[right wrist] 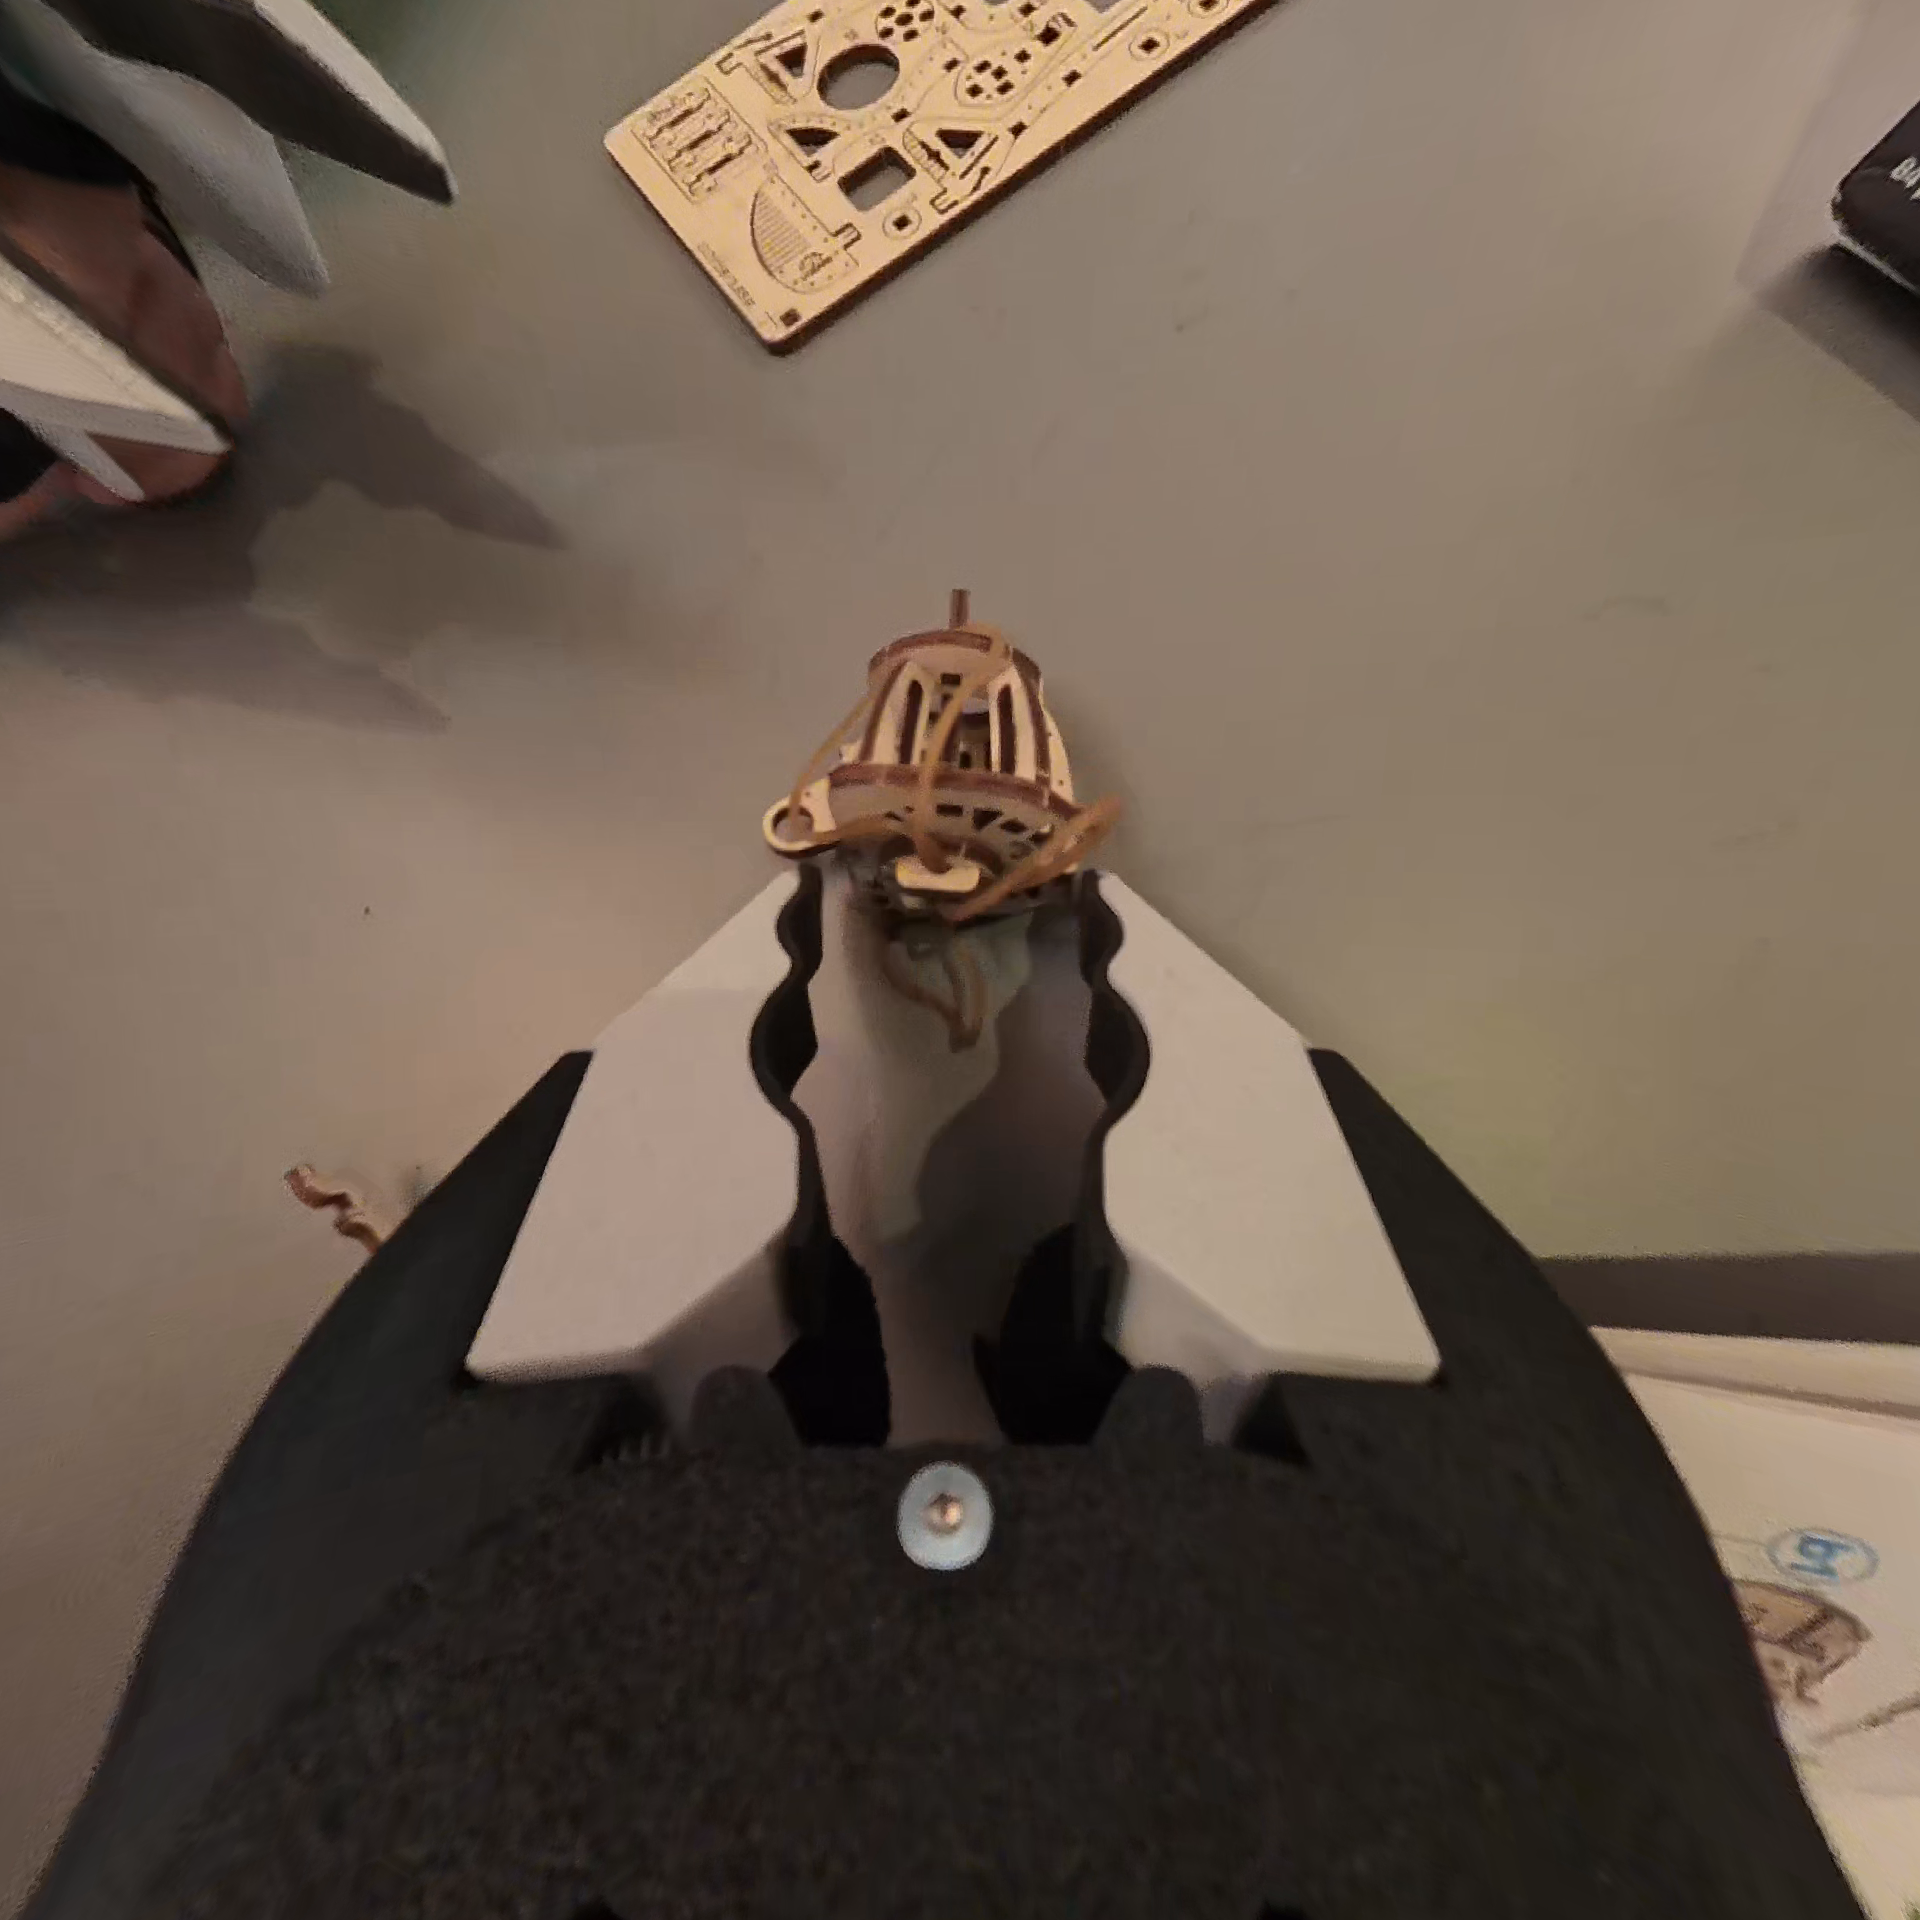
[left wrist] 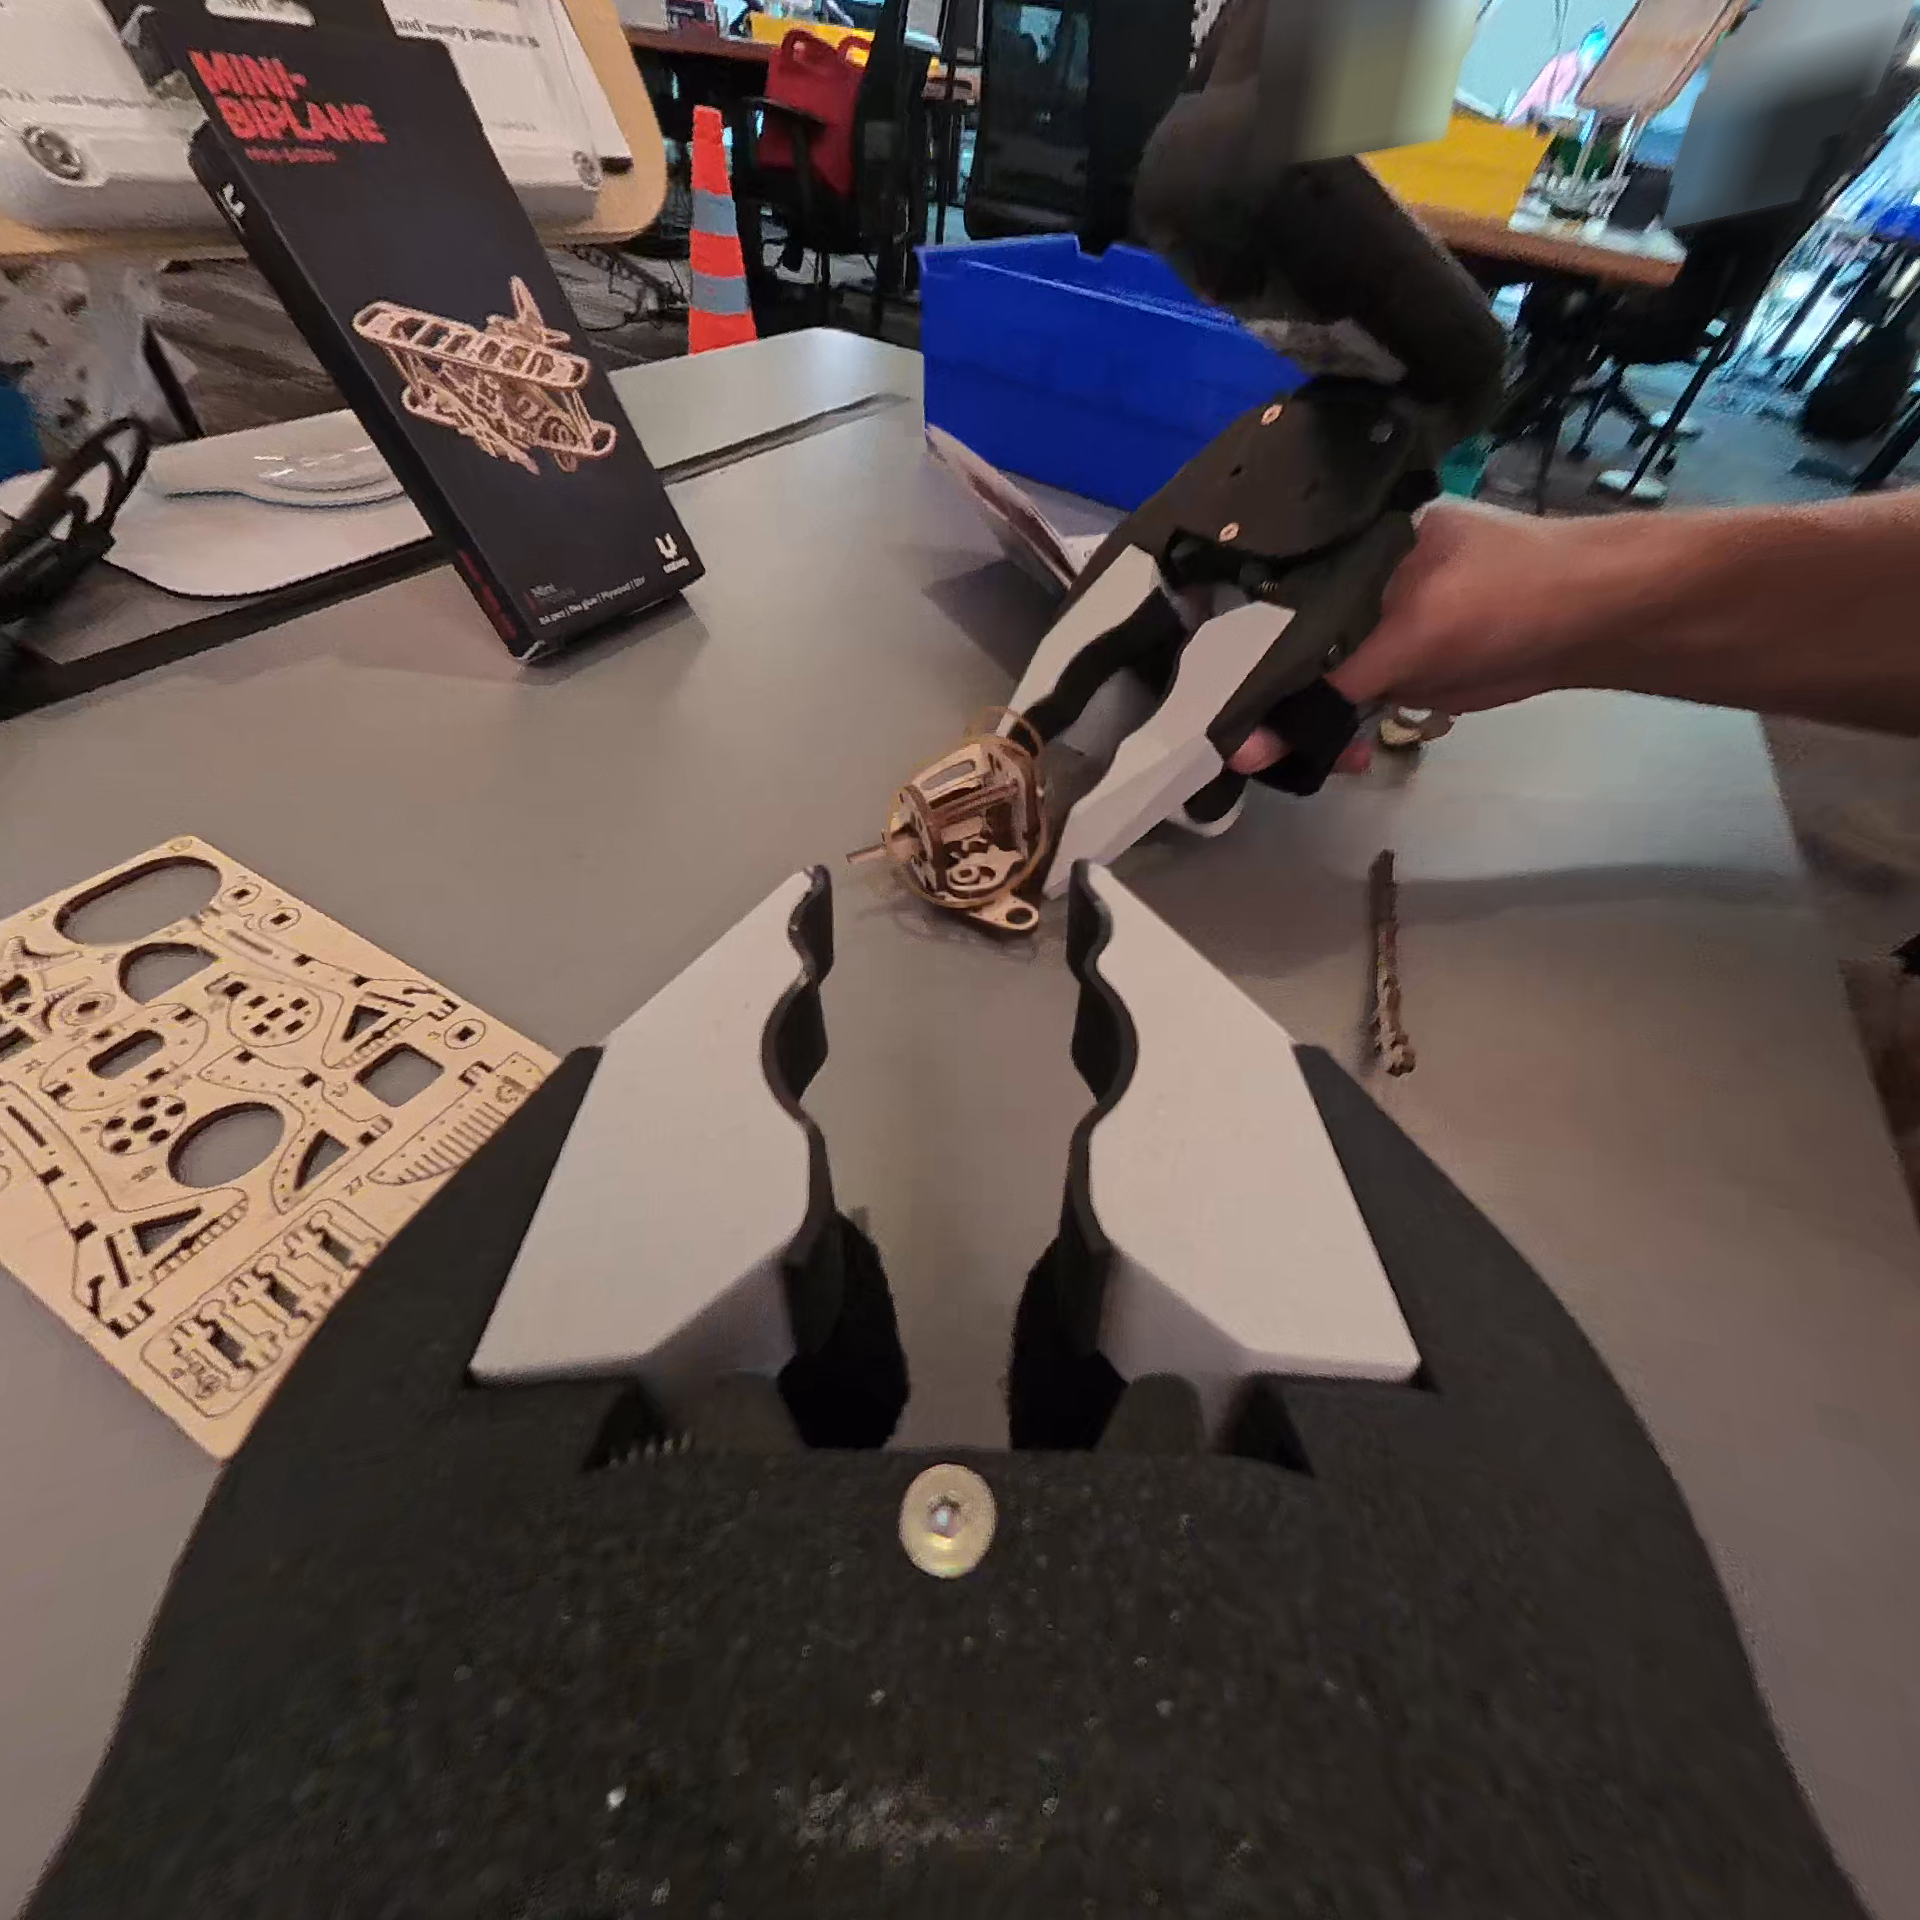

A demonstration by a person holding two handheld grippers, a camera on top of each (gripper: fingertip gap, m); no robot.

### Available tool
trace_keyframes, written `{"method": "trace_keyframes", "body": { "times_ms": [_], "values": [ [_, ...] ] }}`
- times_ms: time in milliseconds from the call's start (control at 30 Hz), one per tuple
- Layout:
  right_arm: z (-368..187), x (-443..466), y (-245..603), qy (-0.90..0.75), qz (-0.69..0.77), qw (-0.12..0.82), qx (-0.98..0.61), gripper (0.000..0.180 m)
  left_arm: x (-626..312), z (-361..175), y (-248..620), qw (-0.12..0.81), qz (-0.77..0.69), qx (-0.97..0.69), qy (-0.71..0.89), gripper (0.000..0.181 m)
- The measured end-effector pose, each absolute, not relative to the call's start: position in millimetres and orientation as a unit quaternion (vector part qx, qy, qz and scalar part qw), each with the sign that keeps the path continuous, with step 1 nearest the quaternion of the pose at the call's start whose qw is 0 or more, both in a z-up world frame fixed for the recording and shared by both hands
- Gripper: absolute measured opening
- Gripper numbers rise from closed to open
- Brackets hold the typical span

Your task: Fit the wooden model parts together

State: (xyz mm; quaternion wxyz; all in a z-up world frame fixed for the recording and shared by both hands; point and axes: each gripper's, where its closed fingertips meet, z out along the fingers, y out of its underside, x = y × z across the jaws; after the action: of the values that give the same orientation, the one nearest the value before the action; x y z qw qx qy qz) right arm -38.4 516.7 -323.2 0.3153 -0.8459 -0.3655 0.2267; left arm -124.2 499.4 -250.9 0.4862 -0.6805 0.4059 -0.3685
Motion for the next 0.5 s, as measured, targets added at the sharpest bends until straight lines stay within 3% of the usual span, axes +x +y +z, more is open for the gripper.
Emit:
{"method": "trace_keyframes", "body": {
  "times_ms": [200, 300, 400, 500],
  "values": [
    [-266, -26, 466, -0.365, 0.265, 0.36, -0.817, 0.058, -74, -203, 515, 0.463, -0.365, -0.699, 0.404, 0.037],
    [-233, 16, 444, -0.331, 0.252, 0.421, -0.806, 0.052, -19, -187, 529, 0.375, -0.406, -0.729, 0.404, 0.037],
    [-227, 85, 452, -0.232, 0.221, 0.475, -0.82, 0.043, 38, -209, 546, 0.278, -0.399, -0.764, 0.424, 0.037],
    [-251, 131, 460, -0.142, 0.246, 0.453, -0.845, 0.053, 74, -248, 565, 0.189, -0.379, -0.794, 0.435, 0.039]
  ]
}}
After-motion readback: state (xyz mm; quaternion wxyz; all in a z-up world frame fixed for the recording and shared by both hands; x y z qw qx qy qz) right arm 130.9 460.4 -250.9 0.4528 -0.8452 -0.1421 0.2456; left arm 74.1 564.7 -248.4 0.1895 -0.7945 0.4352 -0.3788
